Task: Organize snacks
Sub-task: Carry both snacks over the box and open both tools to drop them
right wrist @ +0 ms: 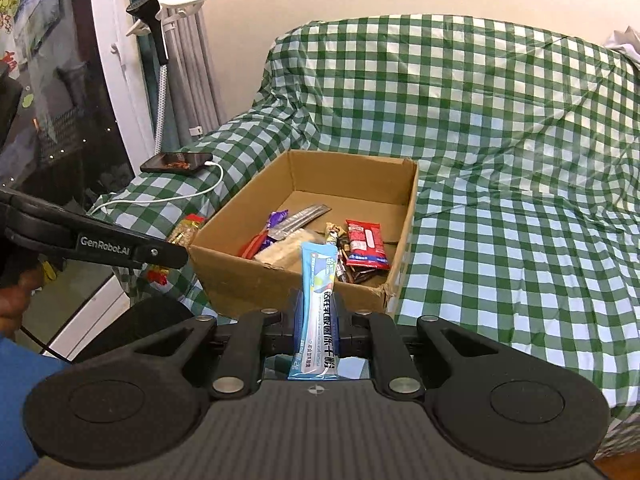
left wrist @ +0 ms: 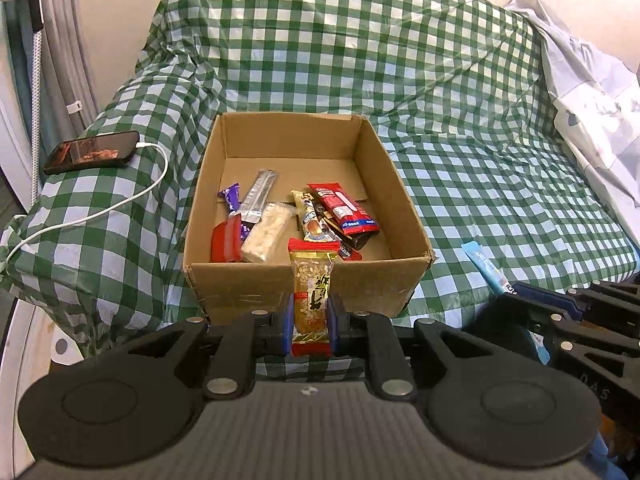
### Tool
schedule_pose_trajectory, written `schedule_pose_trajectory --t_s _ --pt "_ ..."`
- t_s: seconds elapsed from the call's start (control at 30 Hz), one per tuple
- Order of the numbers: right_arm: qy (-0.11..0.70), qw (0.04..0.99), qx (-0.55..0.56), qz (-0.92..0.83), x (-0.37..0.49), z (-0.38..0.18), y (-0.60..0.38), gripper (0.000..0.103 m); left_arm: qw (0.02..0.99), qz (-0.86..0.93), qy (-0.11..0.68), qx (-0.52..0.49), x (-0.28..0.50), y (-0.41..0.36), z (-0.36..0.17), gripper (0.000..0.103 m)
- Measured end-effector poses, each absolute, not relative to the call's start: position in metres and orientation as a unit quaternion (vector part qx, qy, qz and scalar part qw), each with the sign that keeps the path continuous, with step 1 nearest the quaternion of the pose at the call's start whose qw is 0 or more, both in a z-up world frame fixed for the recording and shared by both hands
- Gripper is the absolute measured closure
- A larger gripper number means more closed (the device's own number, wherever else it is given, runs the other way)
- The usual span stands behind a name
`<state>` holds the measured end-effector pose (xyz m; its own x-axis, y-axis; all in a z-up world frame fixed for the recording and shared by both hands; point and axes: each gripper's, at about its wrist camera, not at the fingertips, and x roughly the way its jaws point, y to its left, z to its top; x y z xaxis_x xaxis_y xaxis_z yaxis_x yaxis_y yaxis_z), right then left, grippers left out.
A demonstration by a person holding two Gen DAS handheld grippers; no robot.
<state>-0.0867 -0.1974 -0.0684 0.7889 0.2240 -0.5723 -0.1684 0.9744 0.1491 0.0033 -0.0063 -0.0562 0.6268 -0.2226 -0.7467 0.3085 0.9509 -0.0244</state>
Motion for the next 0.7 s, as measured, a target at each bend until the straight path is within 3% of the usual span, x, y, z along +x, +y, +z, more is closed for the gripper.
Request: schedule_pose_trajectory --t_s 0.7 --pt "0.339 0.935 0.032 0.101 -0.029 -0.066 -0.184 0.089 0.894 -0.099 0.436 0.037 0.072 0.009 -0.054 0.084"
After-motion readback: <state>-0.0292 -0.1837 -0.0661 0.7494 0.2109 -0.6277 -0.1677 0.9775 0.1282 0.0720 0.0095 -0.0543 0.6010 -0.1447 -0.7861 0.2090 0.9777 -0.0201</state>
